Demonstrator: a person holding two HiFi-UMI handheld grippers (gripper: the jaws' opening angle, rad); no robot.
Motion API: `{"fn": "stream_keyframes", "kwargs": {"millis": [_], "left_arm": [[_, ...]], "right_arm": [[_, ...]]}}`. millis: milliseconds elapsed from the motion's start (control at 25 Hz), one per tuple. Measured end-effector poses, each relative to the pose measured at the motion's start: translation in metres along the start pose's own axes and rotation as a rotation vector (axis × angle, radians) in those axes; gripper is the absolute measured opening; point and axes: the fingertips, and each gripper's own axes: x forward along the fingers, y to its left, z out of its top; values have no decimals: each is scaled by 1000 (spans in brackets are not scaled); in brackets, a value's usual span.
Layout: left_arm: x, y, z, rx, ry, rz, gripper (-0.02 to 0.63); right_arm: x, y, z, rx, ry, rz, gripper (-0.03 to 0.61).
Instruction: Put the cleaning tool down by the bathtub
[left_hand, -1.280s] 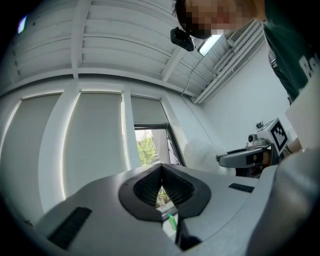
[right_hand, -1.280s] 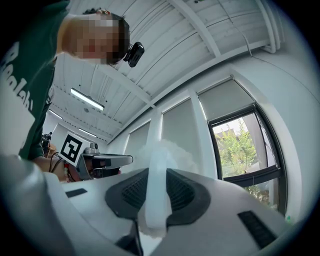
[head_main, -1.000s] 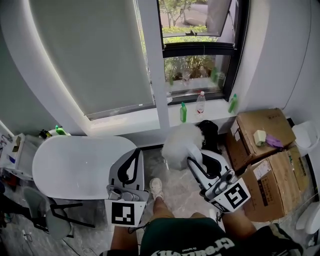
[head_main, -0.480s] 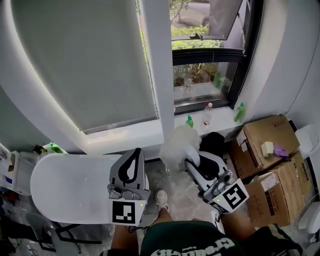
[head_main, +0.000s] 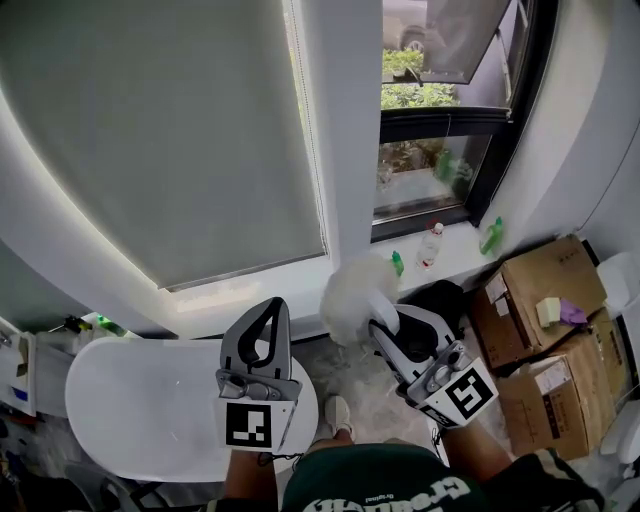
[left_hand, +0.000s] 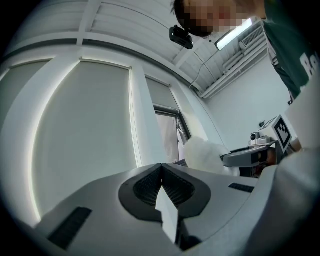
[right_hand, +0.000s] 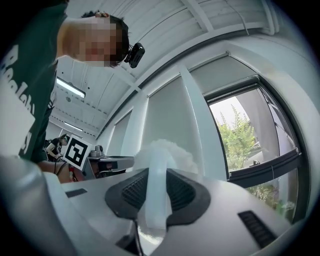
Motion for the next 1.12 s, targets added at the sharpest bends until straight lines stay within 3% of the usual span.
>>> {"fn": "stream_keyframes", "kwargs": {"millis": [560,1120], "left_arm": [[62,68,-41,-45,17,-38,9],[90,106,-73,-51,71,22,9]], "right_arm": [[80,-28,-35,18,66,-39,100],[136,-49,-54,59,48,38,98]]}}
